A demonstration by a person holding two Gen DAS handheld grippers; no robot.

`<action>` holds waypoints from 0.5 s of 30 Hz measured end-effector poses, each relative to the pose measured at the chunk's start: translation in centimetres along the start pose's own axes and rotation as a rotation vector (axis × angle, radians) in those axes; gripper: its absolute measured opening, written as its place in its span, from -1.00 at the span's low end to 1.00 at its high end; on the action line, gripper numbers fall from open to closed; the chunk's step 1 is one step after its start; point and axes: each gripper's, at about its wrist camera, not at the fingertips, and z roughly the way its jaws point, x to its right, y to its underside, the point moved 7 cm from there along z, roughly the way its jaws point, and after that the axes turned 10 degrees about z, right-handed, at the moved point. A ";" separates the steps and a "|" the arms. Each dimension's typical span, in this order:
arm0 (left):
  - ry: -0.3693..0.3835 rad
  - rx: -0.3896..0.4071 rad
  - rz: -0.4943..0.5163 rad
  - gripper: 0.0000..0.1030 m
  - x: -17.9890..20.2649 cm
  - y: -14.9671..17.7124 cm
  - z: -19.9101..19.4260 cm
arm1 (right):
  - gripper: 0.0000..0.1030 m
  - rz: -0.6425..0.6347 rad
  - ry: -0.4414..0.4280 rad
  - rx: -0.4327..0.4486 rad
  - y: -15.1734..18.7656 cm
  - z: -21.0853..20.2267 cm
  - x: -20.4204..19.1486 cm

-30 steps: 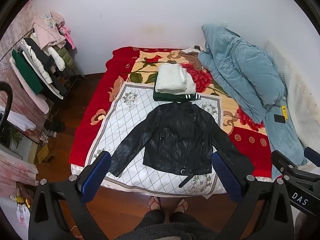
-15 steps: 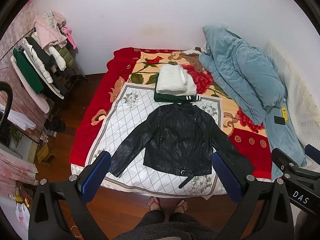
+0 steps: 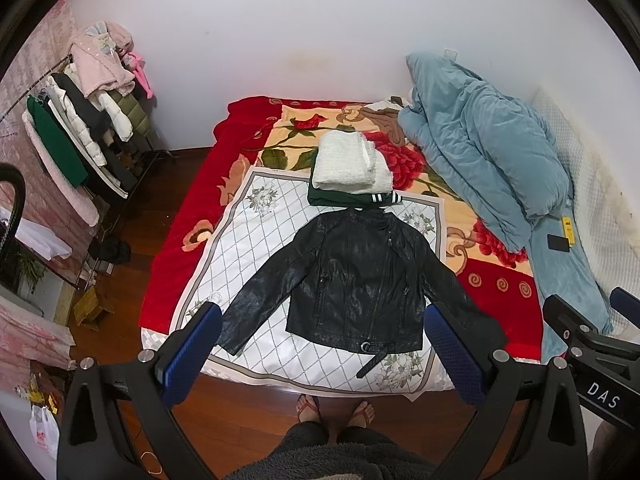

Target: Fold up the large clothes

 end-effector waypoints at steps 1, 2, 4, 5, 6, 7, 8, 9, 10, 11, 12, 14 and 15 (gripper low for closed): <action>-0.001 0.001 0.000 0.99 0.0 -0.1 0.0 | 1.00 0.000 -0.002 0.001 0.0 0.0 0.1; 0.001 0.001 -0.005 0.99 -0.8 -0.3 -0.3 | 1.00 0.000 0.000 0.004 0.2 0.0 0.1; -0.003 0.003 -0.005 0.99 -0.7 -0.5 -0.4 | 1.00 -0.002 -0.001 0.007 0.2 -0.1 0.1; -0.002 0.003 -0.005 0.99 -0.7 -0.5 -0.4 | 1.00 -0.001 -0.001 0.008 0.2 -0.2 0.0; 0.000 0.003 -0.005 0.99 -0.8 -0.5 -0.4 | 1.00 0.000 -0.001 0.009 0.2 -0.2 0.0; 0.000 0.004 -0.007 0.99 -0.7 -0.7 -0.4 | 1.00 0.000 -0.001 0.010 0.2 -0.2 0.0; -0.002 0.005 -0.006 0.99 -0.7 -0.7 -0.4 | 1.00 -0.001 -0.001 0.011 0.2 -0.2 -0.1; -0.002 0.004 -0.006 0.99 -0.7 -0.5 -0.4 | 1.00 0.000 -0.001 0.010 0.2 -0.2 0.0; -0.001 0.004 -0.007 0.99 -0.8 -0.7 -0.4 | 1.00 0.000 -0.002 0.010 0.2 -0.2 0.0; -0.001 0.004 -0.008 0.99 -0.8 -0.9 -0.4 | 1.00 0.000 -0.002 0.010 0.1 -0.3 -0.1; -0.002 0.005 -0.008 0.99 -0.7 -0.8 -0.4 | 1.00 0.000 -0.002 0.011 0.1 -0.3 0.0; -0.002 0.005 -0.006 0.99 -0.7 -0.8 -0.4 | 1.00 -0.001 -0.002 0.012 0.0 -0.3 -0.1; -0.002 0.006 -0.006 0.99 -0.8 -0.8 -0.4 | 1.00 -0.001 -0.001 0.012 0.0 -0.3 -0.1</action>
